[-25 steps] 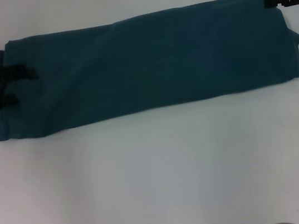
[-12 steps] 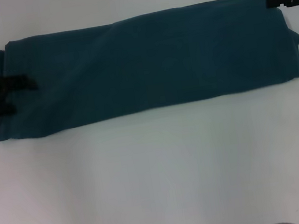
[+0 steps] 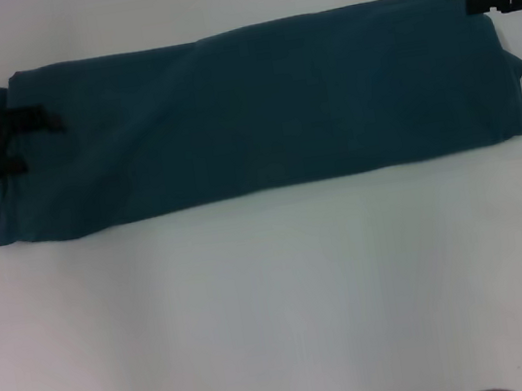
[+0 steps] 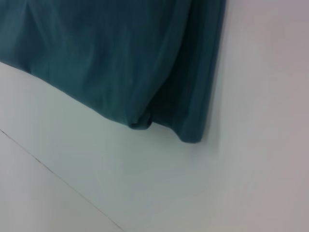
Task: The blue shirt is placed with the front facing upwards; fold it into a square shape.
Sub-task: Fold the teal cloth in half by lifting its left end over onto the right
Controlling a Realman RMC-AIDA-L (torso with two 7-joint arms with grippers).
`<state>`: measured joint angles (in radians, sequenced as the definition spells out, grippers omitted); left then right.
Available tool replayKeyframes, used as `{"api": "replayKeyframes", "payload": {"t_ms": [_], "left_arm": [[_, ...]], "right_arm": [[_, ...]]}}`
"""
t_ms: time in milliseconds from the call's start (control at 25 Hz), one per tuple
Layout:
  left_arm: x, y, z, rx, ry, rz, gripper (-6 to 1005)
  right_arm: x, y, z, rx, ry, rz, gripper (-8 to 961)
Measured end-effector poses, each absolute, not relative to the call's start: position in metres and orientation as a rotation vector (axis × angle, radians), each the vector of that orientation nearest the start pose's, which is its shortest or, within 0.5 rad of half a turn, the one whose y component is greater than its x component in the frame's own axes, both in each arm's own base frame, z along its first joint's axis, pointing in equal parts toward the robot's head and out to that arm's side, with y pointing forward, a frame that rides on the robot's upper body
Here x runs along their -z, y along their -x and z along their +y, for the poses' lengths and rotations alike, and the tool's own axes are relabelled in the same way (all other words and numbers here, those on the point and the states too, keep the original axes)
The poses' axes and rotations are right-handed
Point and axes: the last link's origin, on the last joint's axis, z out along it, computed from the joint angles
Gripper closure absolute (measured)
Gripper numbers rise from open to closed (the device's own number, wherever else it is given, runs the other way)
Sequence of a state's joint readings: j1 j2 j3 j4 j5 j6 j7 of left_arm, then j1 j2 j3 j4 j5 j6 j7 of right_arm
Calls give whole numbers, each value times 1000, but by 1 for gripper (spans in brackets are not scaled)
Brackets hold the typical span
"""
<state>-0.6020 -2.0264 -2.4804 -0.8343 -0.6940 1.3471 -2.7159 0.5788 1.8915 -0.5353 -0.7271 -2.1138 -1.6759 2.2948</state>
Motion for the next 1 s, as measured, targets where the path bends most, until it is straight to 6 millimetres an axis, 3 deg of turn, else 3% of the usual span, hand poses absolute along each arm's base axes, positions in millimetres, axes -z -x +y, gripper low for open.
{"api": "replayKeyframes", "payload": {"t_ms": [600,1000], "left_arm": [[-37,313,376,-367,-2433,2616,92],[-55,294,383,-537,-2451,2532,91]], "right_arm": [[-100,-281,353,-726,2332,1685,40],[-104,-282,353,-716,2326,1687,41]]}}
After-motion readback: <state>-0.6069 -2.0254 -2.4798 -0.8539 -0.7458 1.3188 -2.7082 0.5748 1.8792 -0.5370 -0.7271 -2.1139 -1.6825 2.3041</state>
